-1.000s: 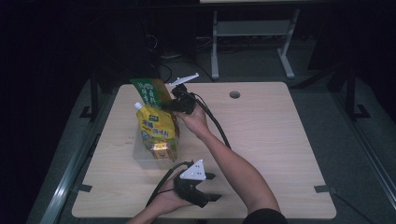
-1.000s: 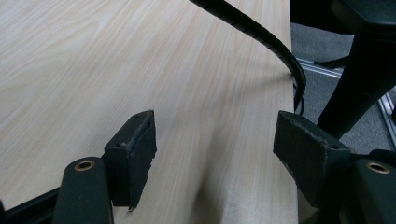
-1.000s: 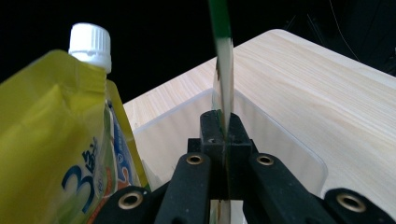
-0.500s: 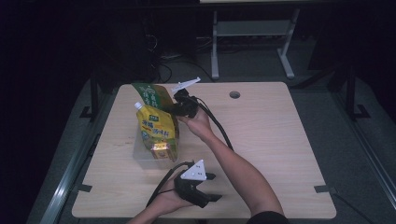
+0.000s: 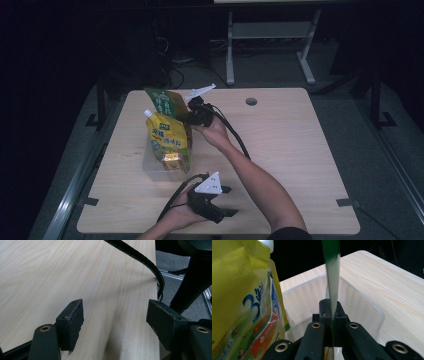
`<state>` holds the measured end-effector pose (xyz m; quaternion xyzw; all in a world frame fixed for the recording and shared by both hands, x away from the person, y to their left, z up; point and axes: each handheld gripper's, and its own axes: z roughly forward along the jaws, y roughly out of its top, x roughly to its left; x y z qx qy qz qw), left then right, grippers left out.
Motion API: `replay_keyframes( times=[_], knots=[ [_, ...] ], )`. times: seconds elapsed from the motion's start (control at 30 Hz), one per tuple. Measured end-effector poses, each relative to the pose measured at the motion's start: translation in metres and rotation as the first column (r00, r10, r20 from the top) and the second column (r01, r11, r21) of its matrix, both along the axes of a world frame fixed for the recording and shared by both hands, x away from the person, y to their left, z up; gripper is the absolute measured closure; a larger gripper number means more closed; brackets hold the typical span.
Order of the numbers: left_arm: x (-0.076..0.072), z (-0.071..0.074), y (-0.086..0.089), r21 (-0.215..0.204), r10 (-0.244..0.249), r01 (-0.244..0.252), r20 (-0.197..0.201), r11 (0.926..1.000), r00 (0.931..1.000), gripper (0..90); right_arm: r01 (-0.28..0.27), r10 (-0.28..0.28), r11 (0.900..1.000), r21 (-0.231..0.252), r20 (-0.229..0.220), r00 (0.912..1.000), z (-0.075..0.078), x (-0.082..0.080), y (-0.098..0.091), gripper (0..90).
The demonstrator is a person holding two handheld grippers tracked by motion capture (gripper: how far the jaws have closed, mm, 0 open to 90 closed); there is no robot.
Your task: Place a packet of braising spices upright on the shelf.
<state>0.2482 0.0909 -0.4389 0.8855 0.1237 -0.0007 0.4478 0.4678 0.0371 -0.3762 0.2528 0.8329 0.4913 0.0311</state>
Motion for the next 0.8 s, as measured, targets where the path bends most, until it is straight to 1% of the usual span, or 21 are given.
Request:
replay_keyframes(
  times=[0.07,0.2,0.27,0.3,0.4,0.47,0.53,0.6,0.73,0.8],
  knots=[
    [0.000,0.000,0.000,0.001,0.000,0.000,-0.001,1.0000,1.0000,29.4,0.000,0.000,1.0000,0.002,-0.004,1.0000,0.000,0.001,-0.001,89.4],
    [0.000,0.000,0.002,-0.003,0.003,-0.003,0.002,1.0000,1.0000,29.4,0.010,-0.010,0.9998,-0.017,0.010,0.9999,0.002,-0.001,-0.001,87.7],
    [0.001,0.001,0.002,-0.003,0.003,-0.003,0.003,1.0000,1.0000,29.4,0.008,-0.007,0.9995,-0.032,0.014,0.9999,0.003,0.000,-0.003,84.0],
    [0.001,0.001,0.002,-0.004,0.005,-0.005,0.003,1.0000,1.0000,29.4,0.005,-0.004,0.9993,-0.037,0.010,0.9999,0.003,0.000,-0.005,82.9],
    [0.002,0.001,0.003,-0.006,0.007,-0.007,0.001,1.0000,1.0000,29.4,-0.006,0.006,0.9989,-0.046,-0.014,0.9999,0.005,0.001,-0.011,75.3],
    [0.002,0.001,0.003,-0.003,0.007,-0.007,0.001,1.0000,1.0000,29.4,-0.004,0.004,0.9987,-0.051,-0.015,0.9999,0.006,0.001,-0.015,75.0],
    [0.002,0.001,0.003,-0.005,0.007,-0.007,0.001,1.0000,1.0000,29.4,-0.005,0.004,0.9992,-0.040,-0.024,0.9997,0.007,0.001,-0.021,70.7],
    [0.002,0.001,0.003,-0.005,0.009,-0.009,0.001,0.9999,1.0000,29.4,-0.009,0.008,0.9992,-0.039,-0.027,0.9996,0.008,0.001,-0.026,69.4],
    [0.003,0.001,0.003,-0.005,0.011,-0.011,0.000,0.9999,0.9999,29.2,-0.010,0.008,0.9993,-0.036,-0.044,0.9990,0.010,0.001,-0.037,63.0],
    [0.003,0.001,0.003,-0.006,0.011,-0.011,0.000,0.9999,0.9999,29.2,-0.009,0.007,0.9995,-0.031,-0.059,0.9982,0.012,0.000,-0.042,60.7]
  ],
)
